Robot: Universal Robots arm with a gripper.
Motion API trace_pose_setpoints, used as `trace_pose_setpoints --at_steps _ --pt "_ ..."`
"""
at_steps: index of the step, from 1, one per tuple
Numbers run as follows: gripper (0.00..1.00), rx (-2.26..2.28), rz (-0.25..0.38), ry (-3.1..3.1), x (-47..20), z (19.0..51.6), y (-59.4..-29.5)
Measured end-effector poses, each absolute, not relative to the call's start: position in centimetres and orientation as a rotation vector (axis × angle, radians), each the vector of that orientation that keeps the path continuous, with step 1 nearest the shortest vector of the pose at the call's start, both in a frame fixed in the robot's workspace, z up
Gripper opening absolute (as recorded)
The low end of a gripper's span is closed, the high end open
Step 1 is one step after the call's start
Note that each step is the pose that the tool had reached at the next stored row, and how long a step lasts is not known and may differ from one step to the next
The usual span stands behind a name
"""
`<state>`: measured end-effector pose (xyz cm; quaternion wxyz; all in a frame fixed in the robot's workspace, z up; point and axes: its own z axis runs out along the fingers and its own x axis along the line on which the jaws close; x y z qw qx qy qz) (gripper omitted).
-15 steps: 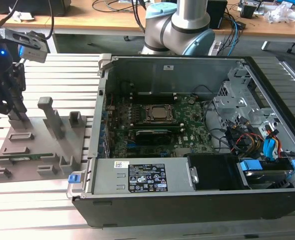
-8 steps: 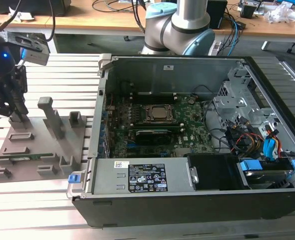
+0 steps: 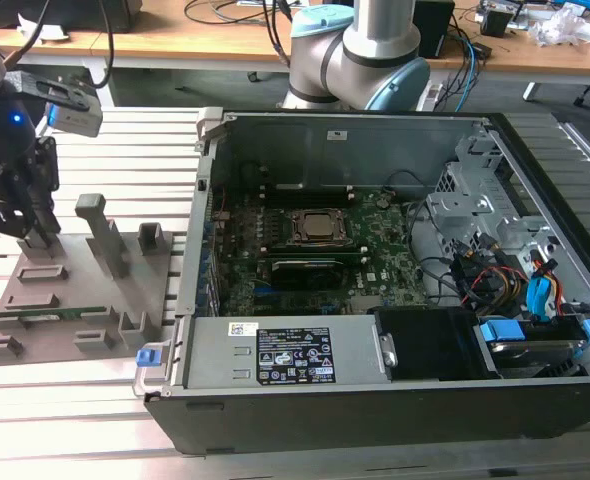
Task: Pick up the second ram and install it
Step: 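Pick up the second ram and move it above second insertion slot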
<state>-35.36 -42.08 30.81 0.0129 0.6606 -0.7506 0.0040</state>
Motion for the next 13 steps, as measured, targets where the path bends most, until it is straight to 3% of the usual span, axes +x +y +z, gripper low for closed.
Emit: trace_pose_setpoints --at_steps 13 --pt "0.3 2.064 0.019 -2.329 -35.8 28.0 -44.4"
